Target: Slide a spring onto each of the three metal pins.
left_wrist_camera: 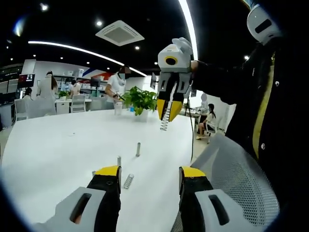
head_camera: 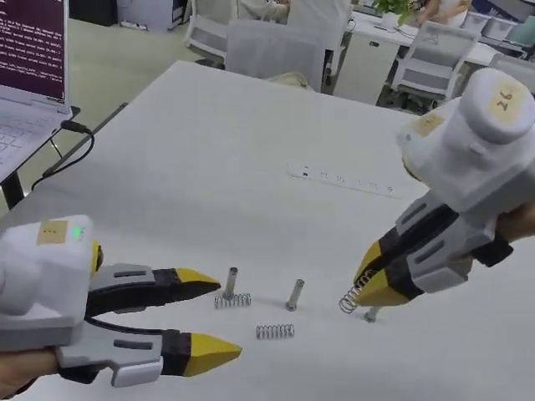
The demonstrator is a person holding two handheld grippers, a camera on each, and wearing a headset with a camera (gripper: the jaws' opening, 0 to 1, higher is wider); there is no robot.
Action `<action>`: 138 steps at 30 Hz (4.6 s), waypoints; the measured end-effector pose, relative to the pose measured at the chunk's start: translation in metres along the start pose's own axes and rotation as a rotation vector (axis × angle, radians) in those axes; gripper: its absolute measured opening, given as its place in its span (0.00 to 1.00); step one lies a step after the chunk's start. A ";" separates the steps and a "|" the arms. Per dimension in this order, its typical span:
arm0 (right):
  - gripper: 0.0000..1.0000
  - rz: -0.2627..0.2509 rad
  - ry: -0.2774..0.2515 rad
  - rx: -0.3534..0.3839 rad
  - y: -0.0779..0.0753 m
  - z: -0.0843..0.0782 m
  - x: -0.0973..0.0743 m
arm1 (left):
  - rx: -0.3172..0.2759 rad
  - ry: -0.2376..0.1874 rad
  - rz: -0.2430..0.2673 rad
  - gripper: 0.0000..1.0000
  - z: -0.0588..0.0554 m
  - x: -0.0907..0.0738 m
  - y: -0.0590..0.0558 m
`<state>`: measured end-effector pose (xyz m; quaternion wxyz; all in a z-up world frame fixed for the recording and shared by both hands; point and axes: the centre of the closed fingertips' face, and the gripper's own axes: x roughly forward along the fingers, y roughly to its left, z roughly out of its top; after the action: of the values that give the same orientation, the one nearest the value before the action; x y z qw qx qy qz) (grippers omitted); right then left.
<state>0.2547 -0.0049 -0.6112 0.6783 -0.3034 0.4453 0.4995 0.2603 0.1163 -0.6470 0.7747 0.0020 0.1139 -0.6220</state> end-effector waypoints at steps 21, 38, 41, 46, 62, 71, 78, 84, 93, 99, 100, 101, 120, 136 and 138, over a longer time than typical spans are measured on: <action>0.08 -0.139 0.055 0.116 -0.056 -0.045 -0.020 | 0.063 0.093 0.135 0.69 -0.040 -0.004 0.030; 0.08 -0.152 0.167 0.114 -0.095 -0.072 0.011 | 0.118 0.118 0.158 0.80 -0.039 -0.005 0.031; 0.08 -0.147 0.198 0.116 -0.100 -0.081 0.021 | 0.126 0.128 0.157 0.81 -0.040 -0.005 0.031; 0.08 -0.147 0.225 0.116 -0.105 -0.092 0.031 | 0.128 0.126 0.158 0.81 -0.039 -0.005 0.032; 0.08 -0.140 0.212 0.158 -0.111 -0.109 0.051 | 0.116 0.127 0.155 0.81 -0.040 -0.005 0.032; 0.08 -0.140 0.204 0.171 -0.113 -0.111 0.058 | 0.107 0.123 0.157 0.81 -0.039 -0.004 0.032; 0.08 -0.139 0.204 0.177 -0.114 -0.113 0.061 | 0.103 0.122 0.158 0.81 -0.039 -0.004 0.031; 0.08 -0.134 0.201 0.186 -0.113 -0.115 0.065 | 0.102 0.124 0.158 0.80 -0.039 -0.004 0.031; 0.08 -0.133 0.199 0.193 -0.114 -0.119 0.073 | 0.101 0.126 0.157 0.79 -0.040 -0.004 0.032; 0.08 -0.134 0.204 0.196 -0.114 -0.122 0.082 | 0.099 0.126 0.156 0.79 -0.039 -0.004 0.032; 0.08 -0.135 0.203 0.195 -0.115 -0.123 0.085 | 0.099 0.126 0.156 0.79 -0.040 -0.004 0.033; 0.08 -0.136 0.207 0.196 -0.116 -0.125 0.088 | 0.098 0.126 0.156 0.78 -0.040 -0.004 0.033; 0.08 -0.153 0.212 0.213 -0.120 -0.133 0.114 | 0.091 0.125 0.159 0.77 -0.038 -0.005 0.032; 0.11 -0.163 0.198 0.211 -0.122 -0.133 0.114 | 0.091 0.127 0.157 0.77 -0.038 -0.006 0.032; 0.13 -0.169 0.194 0.211 -0.122 -0.132 0.114 | 0.091 0.129 0.156 0.77 -0.039 -0.005 0.032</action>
<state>0.3426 -0.1107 -0.7738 0.6996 -0.3137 0.5317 0.3597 0.2830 0.1343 -0.6881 0.8109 0.0860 0.1344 -0.5631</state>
